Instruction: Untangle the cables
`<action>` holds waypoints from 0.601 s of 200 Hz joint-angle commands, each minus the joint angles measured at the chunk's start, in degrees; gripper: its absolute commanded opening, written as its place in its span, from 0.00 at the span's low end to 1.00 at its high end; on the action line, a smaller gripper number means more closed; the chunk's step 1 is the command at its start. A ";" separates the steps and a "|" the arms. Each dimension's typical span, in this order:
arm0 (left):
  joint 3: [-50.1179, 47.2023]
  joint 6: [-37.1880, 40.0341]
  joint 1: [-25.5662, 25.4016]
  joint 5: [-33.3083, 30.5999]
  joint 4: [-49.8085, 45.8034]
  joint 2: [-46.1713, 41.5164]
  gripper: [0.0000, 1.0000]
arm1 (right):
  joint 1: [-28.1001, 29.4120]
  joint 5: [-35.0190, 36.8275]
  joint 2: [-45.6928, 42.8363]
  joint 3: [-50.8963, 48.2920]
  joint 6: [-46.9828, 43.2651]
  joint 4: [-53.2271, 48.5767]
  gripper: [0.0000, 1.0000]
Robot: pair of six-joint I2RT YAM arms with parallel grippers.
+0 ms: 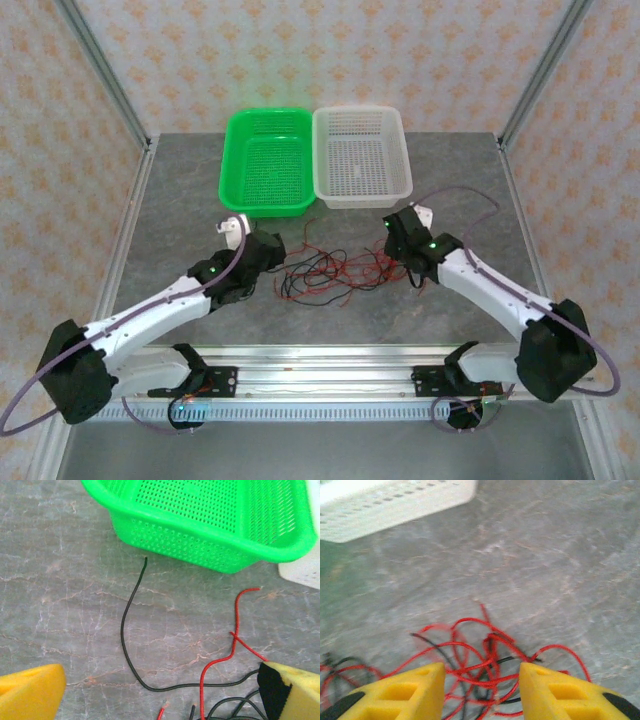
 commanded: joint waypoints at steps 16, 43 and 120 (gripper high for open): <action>3.82 2.95 0.57 -1.48 -4.55 -3.33 0.99 | 7.82 -1.21 -0.52 6.67 0.43 -6.04 0.42; 4.47 3.92 0.57 -0.74 -4.56 -5.05 0.98 | 11.79 -3.20 2.01 9.97 0.16 -3.95 0.42; -1.39 6.27 0.57 4.56 2.36 -10.90 1.00 | 11.38 -3.10 18.67 12.56 -5.18 3.60 0.39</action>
